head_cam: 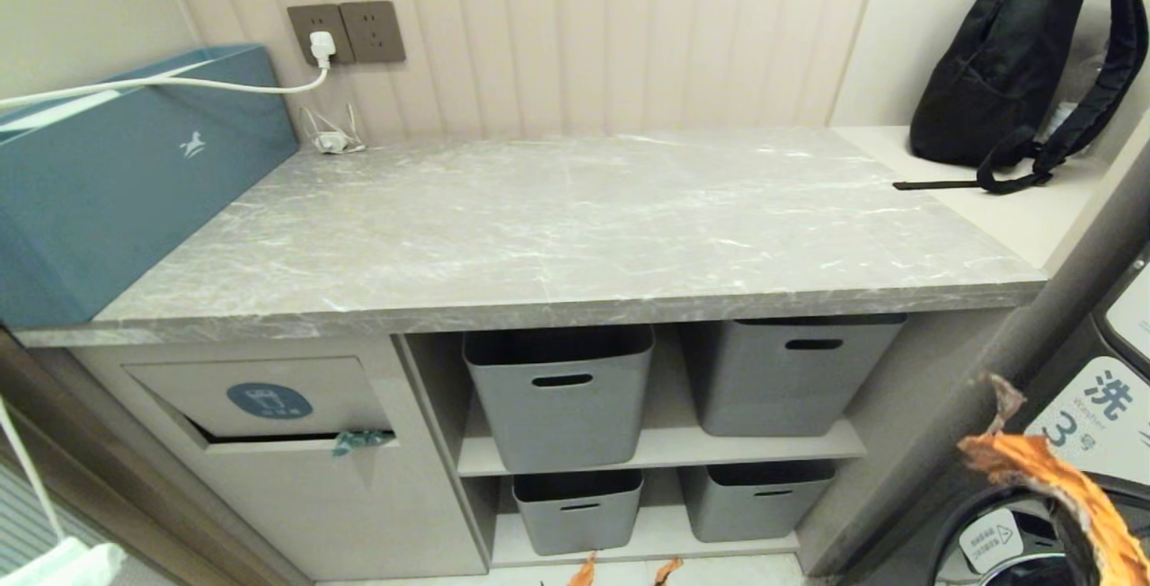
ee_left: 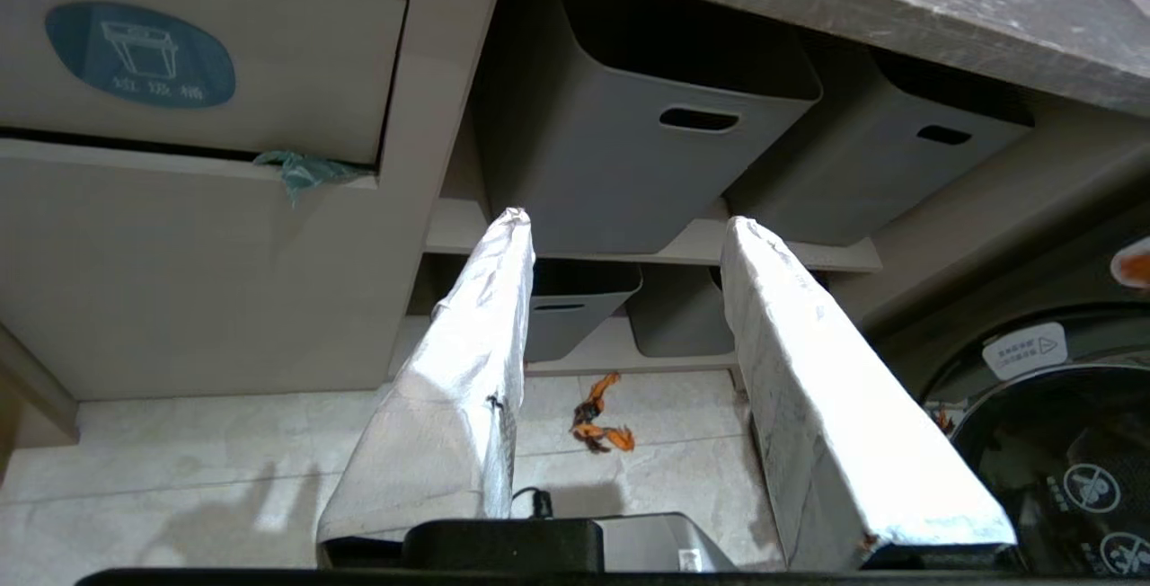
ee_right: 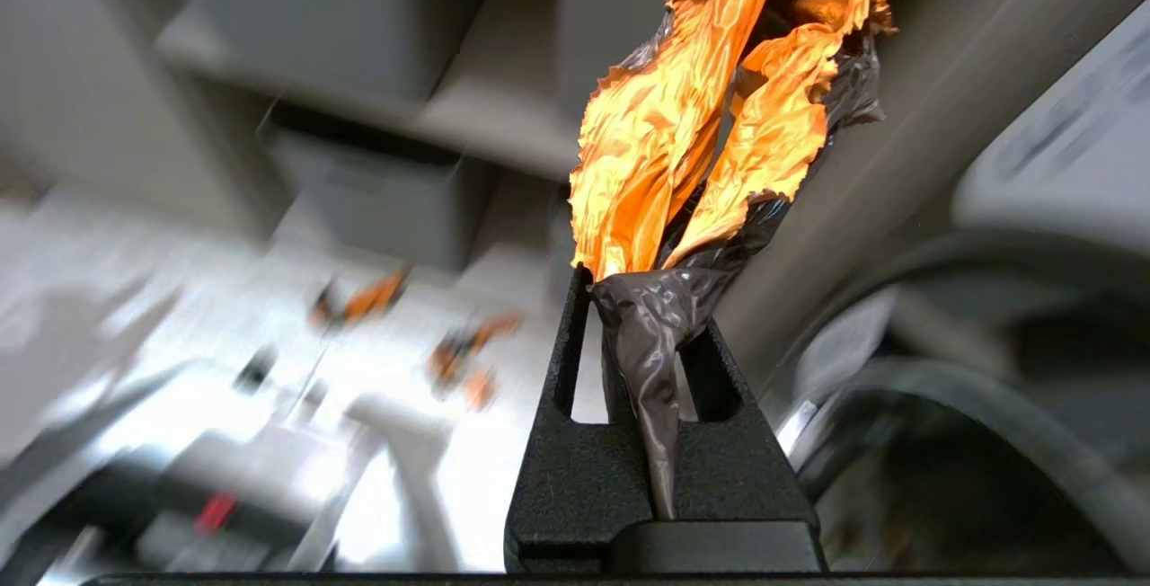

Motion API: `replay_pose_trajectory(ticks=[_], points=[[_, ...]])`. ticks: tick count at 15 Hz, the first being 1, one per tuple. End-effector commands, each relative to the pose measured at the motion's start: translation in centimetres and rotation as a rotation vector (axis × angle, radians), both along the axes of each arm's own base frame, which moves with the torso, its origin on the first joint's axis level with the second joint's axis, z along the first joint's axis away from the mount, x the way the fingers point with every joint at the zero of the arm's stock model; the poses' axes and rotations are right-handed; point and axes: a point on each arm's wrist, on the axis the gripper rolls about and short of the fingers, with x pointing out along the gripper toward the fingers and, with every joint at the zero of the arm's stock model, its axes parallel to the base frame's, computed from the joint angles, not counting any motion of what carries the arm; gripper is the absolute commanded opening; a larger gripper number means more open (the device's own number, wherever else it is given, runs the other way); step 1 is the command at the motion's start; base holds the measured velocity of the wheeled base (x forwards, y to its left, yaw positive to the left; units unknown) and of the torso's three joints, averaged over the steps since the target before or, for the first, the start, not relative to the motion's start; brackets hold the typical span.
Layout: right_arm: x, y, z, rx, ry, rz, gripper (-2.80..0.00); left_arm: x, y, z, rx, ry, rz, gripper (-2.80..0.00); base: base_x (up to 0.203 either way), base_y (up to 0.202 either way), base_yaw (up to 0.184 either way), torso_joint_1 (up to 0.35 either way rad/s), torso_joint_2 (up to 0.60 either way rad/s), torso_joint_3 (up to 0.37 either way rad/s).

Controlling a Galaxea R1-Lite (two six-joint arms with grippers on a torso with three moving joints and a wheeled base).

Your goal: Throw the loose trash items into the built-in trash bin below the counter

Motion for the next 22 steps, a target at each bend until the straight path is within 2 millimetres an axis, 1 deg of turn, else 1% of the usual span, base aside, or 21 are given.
replay_pose_trajectory(ticks=[1, 3, 4, 6, 7, 9, 12, 14, 16, 18, 19, 20, 22], points=[[-0.9, -0.2, -1.4, 0.027, 0.06, 0.003, -2.8, -0.4, -0.1, -0.5, 0.018, -0.014, -0.023, -2.8, 0.0, 0.0, 0.0, 0.0, 0.0, 0.0], [-0.7, -0.2, -1.3, 0.016, 0.12, -0.031, -2.8, -0.3, -0.1, -1.3, 0.023, 0.015, -0.027, -2.8, 0.0, 0.0, 0.0, 0.0, 0.0, 0.0], [-0.6, -0.2, -1.3, 0.012, 0.143, -0.077, -2.8, -0.3, 0.0, -1.8, 0.024, 0.028, -0.02, -2.8, 0.0, 0.0, 0.0, 0.0, 0.0, 0.0], [-0.3, -0.2, -1.3, 0.01, 0.197, -0.204, -2.8, -0.2, 0.1, -2.4, 0.041, 0.063, 0.066, -2.8, 0.0, 0.0, 0.0, 0.0, 0.0, 0.0], [-0.2, -0.2, -1.3, 0.012, 0.201, -0.241, -2.8, -0.2, 0.3, -2.6, 0.056, 0.084, 0.13, -2.8, 0.0, 0.0, 0.0, 0.0, 0.0, 0.0], [-0.9, -0.2, -1.3, 0.022, 0.117, -0.237, -2.8, -0.9, 0.4, -3.8, 0.111, 0.099, 0.16, -2.8, 0.0, 0.0, 0.0, 0.0, 0.0, 0.0], [-2.8, -0.1, -1.6, 0.051, -0.13, -0.206, -2.8, -2.9, 0.3, -7.3, 0.22, 0.046, 0.138, -2.8, 0.0, 0.0, 0.0, 0.0, 0.0, 0.0], [-3.1, -0.1, -1.7, 0.065, -0.22, -0.209, -2.8, -3.6, 0.4, -8.2, 0.247, -0.007, 0.11, -2.8, 0.0, 0.0, 0.0, 0.0, 0.0, 0.0], [-3.0, -0.1, -1.8, 0.064, -0.218, -0.211, -2.8, -4.6, 0.4, -8.6, 0.26, -0.121, 0.131, -2.8, 0.0, 0.0, 0.0, 0.0, 0.0, 0.0], [-3.0, -0.1, -1.8, 0.066, -0.218, -0.211, -2.8, -4.3, 0.5, -9.1, 0.336, -0.179, 0.202, -2.8, 0.0, 0.0, 0.0, 0.0, 0.0, 0.0], [-3.0, -0.1, -1.7, 0.074, -0.219, -0.212, -2.8, -4.3, 0.5, -9.2, 0.376, -0.186, 0.205, -2.8, 0.0, 0.0, 0.0, 0.0, 0.0, 0.0], [-3.0, -0.1, -1.7, 0.079, -0.218, -0.212, -2.8, -4.3, 0.5, -9.5, 0.404, -0.142, 0.188, -2.8, 0.0, 0.0, 0.0, 0.0, 0.0, 0.0], [-3.0, -0.1, -1.7, 0.086, -0.217, -0.215, -2.8, -4.3, 0.5, -9.5, 0.413, -0.146, 0.171, -2.8, 0.0, 0.0, 0.0, 0.0, 0.0, 0.0]])
